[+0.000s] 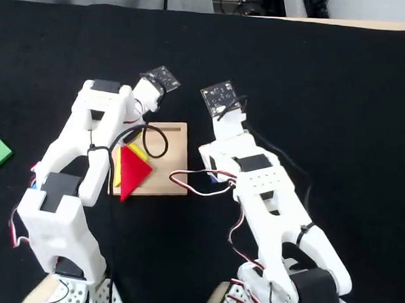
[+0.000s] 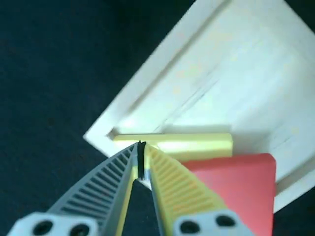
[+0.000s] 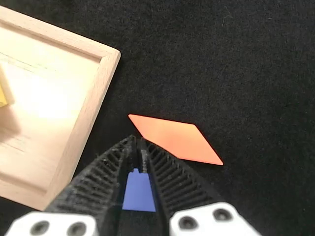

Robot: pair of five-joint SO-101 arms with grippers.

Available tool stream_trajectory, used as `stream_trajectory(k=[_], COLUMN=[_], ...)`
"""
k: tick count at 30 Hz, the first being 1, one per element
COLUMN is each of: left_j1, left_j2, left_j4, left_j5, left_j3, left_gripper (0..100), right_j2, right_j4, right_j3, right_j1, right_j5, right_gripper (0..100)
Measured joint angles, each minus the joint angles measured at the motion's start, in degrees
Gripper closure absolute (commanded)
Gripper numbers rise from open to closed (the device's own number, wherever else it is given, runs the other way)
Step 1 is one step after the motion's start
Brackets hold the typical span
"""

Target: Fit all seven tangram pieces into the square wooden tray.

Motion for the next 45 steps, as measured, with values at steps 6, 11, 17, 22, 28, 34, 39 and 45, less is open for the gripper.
stream_trajectory(k=[6,11,17,22,28,34,39,45], left_j1=[-0.44,-3.16,-6.77,-7.12,-6.77,-5.63,-2.99,-2.9], left_j2=[0.79,0.7,0.7,0.79,0.79,0.26,-7.03,-15.82], left_j4=[-1.32,-1.41,1.85,7.74,11.52,12.22,12.4,7.74], left_j5=[0.0,0.0,0.0,0.0,0.62,5.1,5.54,5.54], left_j3=[2.37,2.99,3.34,3.25,3.25,3.52,8.35,15.38], left_gripper=[97,97,97,97,97,97,97,97], right_j2=[0.0,0.0,0.0,0.0,0.0,0.0,0.0,0.0], right_j4=[0.0,0.0,0.0,0.0,0.0,0.0,0.0,0.0], right_j3=[0.0,0.0,0.0,0.0,0.0,0.0,0.0,0.0], right_j1=[0.0,0.0,0.0,0.0,0.0,0.0,0.0,0.0], right_j5=[0.0,0.0,0.0,0.0,0.0,0.0,0.0,0.0], right_gripper=[98.4,98.4,98.4,98.4,98.4,98.4,98.4,98.4])
